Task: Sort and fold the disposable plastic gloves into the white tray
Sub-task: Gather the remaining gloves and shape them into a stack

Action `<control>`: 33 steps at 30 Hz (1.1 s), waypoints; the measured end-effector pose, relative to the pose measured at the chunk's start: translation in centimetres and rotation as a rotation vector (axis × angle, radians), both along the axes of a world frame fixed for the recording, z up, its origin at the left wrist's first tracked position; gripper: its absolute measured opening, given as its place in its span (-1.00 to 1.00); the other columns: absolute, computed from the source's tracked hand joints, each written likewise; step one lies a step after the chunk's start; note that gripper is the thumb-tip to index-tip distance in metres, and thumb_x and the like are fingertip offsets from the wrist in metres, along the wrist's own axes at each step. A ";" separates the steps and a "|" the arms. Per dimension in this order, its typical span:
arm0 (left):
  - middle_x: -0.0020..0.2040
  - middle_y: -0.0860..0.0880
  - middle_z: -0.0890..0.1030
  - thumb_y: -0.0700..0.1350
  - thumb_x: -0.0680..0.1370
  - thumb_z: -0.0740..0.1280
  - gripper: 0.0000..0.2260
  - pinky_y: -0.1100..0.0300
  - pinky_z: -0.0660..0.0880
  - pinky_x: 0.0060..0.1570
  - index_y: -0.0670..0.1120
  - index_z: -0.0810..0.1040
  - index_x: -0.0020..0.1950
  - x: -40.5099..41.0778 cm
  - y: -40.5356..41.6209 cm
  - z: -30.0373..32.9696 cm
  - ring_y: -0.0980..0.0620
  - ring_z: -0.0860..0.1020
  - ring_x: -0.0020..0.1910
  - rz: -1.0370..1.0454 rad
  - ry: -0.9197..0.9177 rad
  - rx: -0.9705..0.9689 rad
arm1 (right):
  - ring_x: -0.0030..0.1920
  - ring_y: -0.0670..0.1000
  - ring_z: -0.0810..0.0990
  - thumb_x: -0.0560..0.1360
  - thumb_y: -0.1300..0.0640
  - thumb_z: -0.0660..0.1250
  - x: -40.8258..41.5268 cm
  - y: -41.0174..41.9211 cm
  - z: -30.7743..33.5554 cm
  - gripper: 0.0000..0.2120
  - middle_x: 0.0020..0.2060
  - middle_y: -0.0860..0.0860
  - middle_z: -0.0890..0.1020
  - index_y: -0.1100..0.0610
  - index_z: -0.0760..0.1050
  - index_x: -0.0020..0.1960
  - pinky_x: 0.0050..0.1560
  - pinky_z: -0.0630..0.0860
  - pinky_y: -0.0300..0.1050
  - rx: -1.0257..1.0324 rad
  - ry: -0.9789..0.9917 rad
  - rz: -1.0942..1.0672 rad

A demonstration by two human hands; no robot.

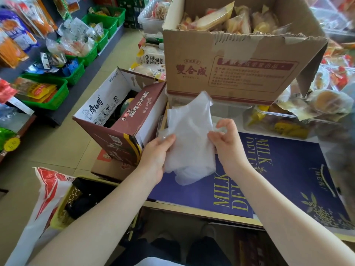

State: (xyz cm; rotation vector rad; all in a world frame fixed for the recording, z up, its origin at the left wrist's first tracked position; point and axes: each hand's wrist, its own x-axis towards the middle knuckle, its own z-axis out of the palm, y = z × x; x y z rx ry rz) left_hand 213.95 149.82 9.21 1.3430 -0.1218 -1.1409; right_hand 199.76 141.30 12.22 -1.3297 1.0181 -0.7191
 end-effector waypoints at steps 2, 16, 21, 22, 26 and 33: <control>-0.06 -0.07 0.67 -0.06 0.54 0.32 -0.89 0.08 0.54 -0.15 -0.05 0.60 -0.01 -0.1 -0.2 0.4 -0.05 0.62 -0.05 0.010 0.009 -0.023 | -0.23 0.04 0.57 0.58 0.34 0.13 -0.4 -0.1 -0.1 -0.75 -0.17 0.16 0.62 0.04 0.45 -0.09 -0.20 0.50 -0.08 -0.079 0.027 0.070; -0.13 -0.01 0.63 -0.12 0.52 0.33 -0.92 0.15 0.49 -0.10 0.01 0.61 -0.12 -1.1 -1.0 -0.3 0.00 0.56 -0.07 -0.156 -0.375 -0.064 | -0.21 -0.12 0.59 0.47 0.20 0.38 -3.7 -3.9 -0.5 -0.81 -0.16 -0.02 0.66 0.08 0.62 0.07 -0.16 0.49 -0.30 -0.338 0.501 0.199; -0.11 0.15 0.54 -0.17 0.51 0.35 -0.87 0.37 0.44 -0.07 0.01 0.55 -0.22 -2.3 -2.8 -0.4 0.11 0.51 -0.04 -0.107 -0.586 -0.079 | 0.07 -0.10 0.45 0.49 0.20 0.35 -4.8 -6.8 -1.0 -0.96 0.10 -0.09 0.47 0.15 0.58 -0.08 0.10 0.33 -0.21 -0.438 0.462 0.268; -0.03 0.12 0.52 -0.14 0.50 0.37 -0.95 0.30 0.44 0.05 -0.03 0.55 -0.15 -2.2 -3.3 -0.8 0.07 0.50 0.05 -0.115 -0.629 -0.032 | 0.12 -0.12 0.44 0.51 0.20 0.32 -4.9 -7.3 -1.0 -0.95 0.14 -0.10 0.46 0.17 0.54 -0.05 0.13 0.33 -0.20 -0.409 0.432 0.310; 0.15 0.14 0.44 0.13 0.32 0.42 -0.56 0.27 0.32 0.20 0.24 0.32 0.13 -2.1 -5.0 -1.4 0.17 0.40 0.19 -0.163 -0.807 0.040 | -0.27 -0.23 0.46 0.56 0.20 0.24 -4.9 -9.3 -1.5 -0.95 -0.25 -0.15 0.51 0.07 0.44 -0.03 -0.25 0.35 -0.27 -0.333 0.374 0.405; -0.23 0.17 0.61 0.04 0.31 0.48 -0.81 0.13 0.48 -0.11 0.09 0.56 -0.15 -2.0 -10.3 -1.9 0.15 0.56 -0.22 -0.597 -0.654 0.070 | -0.39 -0.27 0.40 0.55 0.19 0.23 -2.2 -13.6 -2.8 -0.93 -0.38 -0.15 0.41 0.05 0.37 -0.05 -0.36 0.31 -0.39 -0.407 0.396 0.460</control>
